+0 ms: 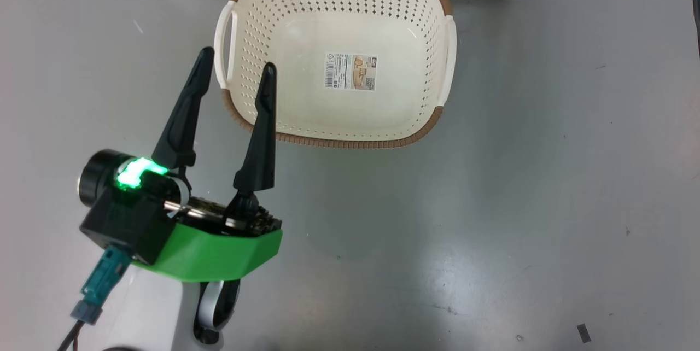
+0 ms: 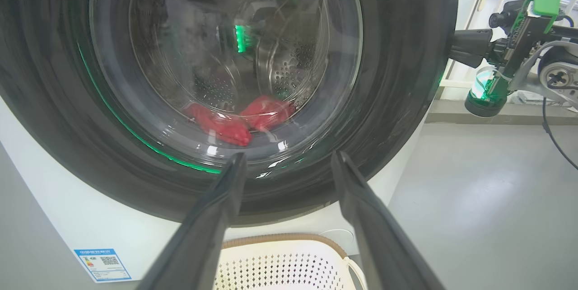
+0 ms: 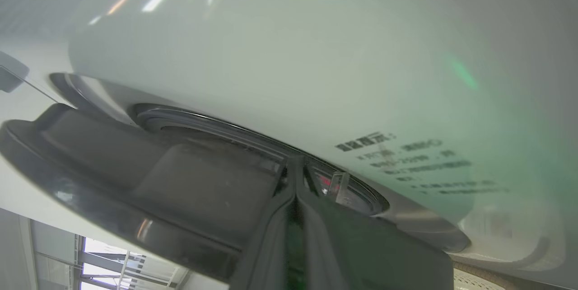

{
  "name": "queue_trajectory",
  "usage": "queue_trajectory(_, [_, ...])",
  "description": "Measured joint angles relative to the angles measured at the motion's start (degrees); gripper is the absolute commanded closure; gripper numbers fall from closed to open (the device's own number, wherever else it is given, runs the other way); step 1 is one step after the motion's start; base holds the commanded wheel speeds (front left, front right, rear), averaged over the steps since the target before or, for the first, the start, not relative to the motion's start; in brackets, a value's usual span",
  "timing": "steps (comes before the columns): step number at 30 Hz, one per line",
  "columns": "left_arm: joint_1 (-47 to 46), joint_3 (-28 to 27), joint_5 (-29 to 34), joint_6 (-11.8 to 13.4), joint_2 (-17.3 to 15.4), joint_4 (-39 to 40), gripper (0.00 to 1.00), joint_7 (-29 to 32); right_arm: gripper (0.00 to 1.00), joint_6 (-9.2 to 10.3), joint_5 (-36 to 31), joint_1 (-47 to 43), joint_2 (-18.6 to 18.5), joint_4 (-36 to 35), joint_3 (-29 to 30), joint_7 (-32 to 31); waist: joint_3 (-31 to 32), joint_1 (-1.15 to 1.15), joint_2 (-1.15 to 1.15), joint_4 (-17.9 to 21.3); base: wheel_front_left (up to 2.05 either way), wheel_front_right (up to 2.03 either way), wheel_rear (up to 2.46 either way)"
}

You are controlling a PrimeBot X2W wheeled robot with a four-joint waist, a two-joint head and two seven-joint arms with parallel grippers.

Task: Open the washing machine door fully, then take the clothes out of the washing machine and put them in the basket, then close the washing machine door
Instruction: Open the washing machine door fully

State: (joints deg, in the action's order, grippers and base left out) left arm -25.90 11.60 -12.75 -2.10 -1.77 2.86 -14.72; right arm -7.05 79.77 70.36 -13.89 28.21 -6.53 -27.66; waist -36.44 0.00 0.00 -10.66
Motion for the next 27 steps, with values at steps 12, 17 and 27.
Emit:
queue_trajectory(12, [0.0,0.0,-0.5,-0.4,0.0,0.8,0.00,0.0,1.00,0.01,2.4,0.2,-0.3,0.2,-1.1,-5.2,0.6,0.00,0.00,0.1,0.00,0.00,0.00])
queue_trajectory(17, [0.0,-0.1,-0.5,-0.4,0.0,0.7,0.00,0.0,1.00,0.02,2.6,-0.5,-0.4,-0.8,-1.3,-6.1,1.3,0.00,0.00,0.2,0.00,0.00,0.00])
queue_trajectory(27, [0.2,-0.9,-0.5,0.1,0.0,-0.2,0.00,0.0,1.00,0.02,3.4,-7.1,0.1,-4.2,-1.6,-6.7,4.3,0.00,0.00,0.9,0.00,0.00,0.00])
